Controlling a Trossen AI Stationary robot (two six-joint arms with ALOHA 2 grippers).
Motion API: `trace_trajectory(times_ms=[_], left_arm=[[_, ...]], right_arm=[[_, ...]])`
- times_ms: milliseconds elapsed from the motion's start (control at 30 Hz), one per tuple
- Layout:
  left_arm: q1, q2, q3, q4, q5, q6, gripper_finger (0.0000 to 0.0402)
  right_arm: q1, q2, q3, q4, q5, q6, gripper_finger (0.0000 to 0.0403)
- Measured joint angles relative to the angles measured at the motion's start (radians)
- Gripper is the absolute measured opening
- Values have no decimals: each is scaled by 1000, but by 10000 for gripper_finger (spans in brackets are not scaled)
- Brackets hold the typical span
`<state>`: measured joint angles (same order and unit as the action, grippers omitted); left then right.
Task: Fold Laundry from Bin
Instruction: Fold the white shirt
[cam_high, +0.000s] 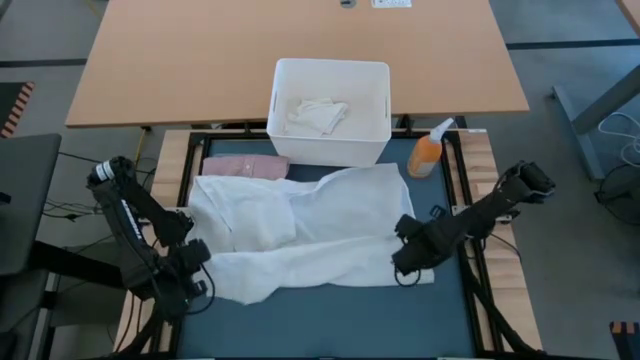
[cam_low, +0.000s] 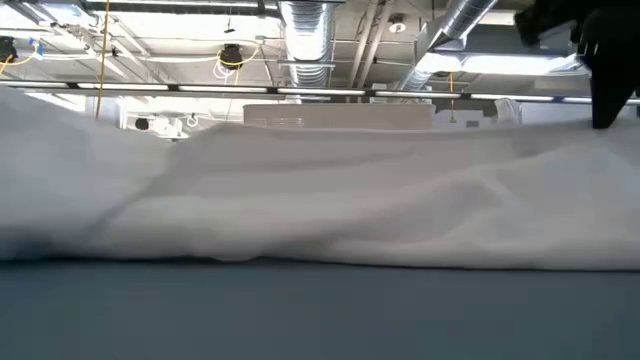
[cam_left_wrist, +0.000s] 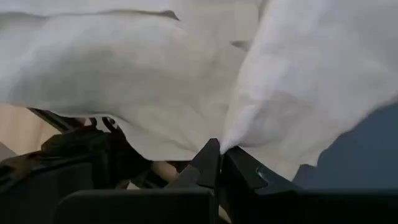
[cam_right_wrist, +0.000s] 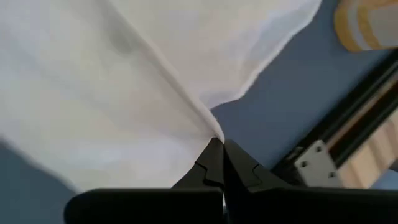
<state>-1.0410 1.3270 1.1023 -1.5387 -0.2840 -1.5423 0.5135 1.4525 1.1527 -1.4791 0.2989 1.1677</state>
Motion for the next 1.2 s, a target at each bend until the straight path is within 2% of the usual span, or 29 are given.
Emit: trace_trajectory(times_ms=[133,300,467,667,800,867,933,1000,1100,1200], left_arm=[[33,0,-33,-10,-40,-13,0],[106,1,-144,11,20,28,0],[150,1,-198,10,-62,36,0],[229,1,-249,8,-57,97,0],[278,1,-289,9,-53,125,0],[298,1,-302,8,-53,133,0],[318,1,-307,8,-53,161,0],[337,1,-307,9,-58,187,0],[361,1,-307,10,-62,228,0],[380,1,-307,11,-62,263,0]], right_arm=[[-84,7,-65,28,19,-48,13],[-154,8,-130,89,72,-85,13],[-206,8,-184,206,71,-217,17],[-266,8,-196,287,76,-366,67],[-301,8,-145,197,70,-413,109],[-306,8,-100,122,35,-407,129],[-288,0,-68,93,-51,-376,145],[-220,-18,-71,150,-125,-330,155],[-56,-36,-124,303,-139,-234,157],[91,-34,-186,400,-136,-60,145]])
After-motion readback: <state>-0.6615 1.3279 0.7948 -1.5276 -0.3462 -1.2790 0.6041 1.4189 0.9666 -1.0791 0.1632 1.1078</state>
